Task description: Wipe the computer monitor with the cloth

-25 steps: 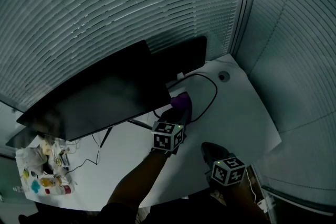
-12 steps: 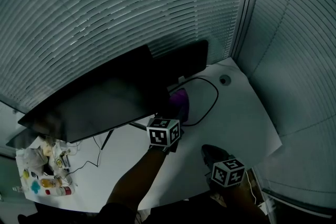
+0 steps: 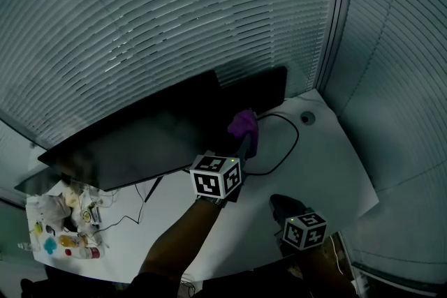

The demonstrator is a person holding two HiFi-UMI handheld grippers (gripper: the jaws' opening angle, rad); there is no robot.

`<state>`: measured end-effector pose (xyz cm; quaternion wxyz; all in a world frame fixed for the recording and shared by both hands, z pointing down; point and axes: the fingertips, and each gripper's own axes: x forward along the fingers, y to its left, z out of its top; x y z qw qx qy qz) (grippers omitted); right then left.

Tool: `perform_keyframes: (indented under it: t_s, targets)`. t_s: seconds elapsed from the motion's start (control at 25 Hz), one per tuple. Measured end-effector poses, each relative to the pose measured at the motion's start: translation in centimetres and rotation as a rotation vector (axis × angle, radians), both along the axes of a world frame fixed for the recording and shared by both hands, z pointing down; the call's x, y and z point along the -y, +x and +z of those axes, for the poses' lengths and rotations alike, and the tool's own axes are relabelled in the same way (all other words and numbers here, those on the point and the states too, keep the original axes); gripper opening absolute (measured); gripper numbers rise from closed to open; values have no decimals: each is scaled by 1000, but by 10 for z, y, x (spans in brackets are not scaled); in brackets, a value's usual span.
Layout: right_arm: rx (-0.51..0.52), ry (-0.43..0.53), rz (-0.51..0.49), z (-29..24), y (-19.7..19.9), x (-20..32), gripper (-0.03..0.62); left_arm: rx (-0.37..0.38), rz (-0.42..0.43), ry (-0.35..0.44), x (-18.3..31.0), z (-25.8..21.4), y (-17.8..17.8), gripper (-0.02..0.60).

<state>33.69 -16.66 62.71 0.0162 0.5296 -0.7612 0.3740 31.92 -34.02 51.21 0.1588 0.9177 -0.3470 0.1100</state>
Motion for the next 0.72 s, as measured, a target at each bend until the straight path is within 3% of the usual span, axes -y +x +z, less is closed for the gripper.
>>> perform_keyframes:
  t_s: [0.72]
  targets:
    - [16, 68, -90, -35, -25, 11, 26, -99, -23, 124, 3, -150, -20, 74]
